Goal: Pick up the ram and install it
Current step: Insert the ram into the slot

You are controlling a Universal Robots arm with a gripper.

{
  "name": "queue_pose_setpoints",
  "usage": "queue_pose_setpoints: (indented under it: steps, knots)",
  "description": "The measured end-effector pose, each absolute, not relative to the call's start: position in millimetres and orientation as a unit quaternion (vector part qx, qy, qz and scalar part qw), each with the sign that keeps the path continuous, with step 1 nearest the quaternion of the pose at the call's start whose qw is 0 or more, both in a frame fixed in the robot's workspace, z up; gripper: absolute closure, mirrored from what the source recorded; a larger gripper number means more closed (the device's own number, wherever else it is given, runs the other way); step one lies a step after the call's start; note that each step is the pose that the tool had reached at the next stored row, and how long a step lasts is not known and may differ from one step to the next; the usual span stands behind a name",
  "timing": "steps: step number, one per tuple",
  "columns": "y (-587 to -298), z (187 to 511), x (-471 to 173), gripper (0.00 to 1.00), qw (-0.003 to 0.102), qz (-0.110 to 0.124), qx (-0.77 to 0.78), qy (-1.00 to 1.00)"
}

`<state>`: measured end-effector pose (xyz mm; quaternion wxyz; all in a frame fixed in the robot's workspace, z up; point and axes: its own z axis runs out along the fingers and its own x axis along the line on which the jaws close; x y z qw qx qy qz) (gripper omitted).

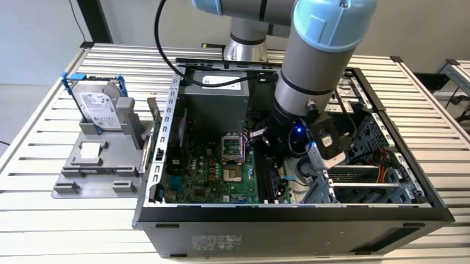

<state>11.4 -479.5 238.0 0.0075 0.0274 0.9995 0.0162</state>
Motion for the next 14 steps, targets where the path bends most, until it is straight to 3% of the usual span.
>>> queue_pose_setpoints:
  steps: [4,11,12,14]
  knots:
    - [-480,254,11,0.0,0.007,0.016,0.027,0.999]
    - [-480,254,11,0.0,0.007,0.016,0.026,1.0]
    - [-480,254,11,1.0,0.007,0.016,0.025,1.0]
    - [-480,254,11,1.0,0.007,0.016,0.025,1.0]
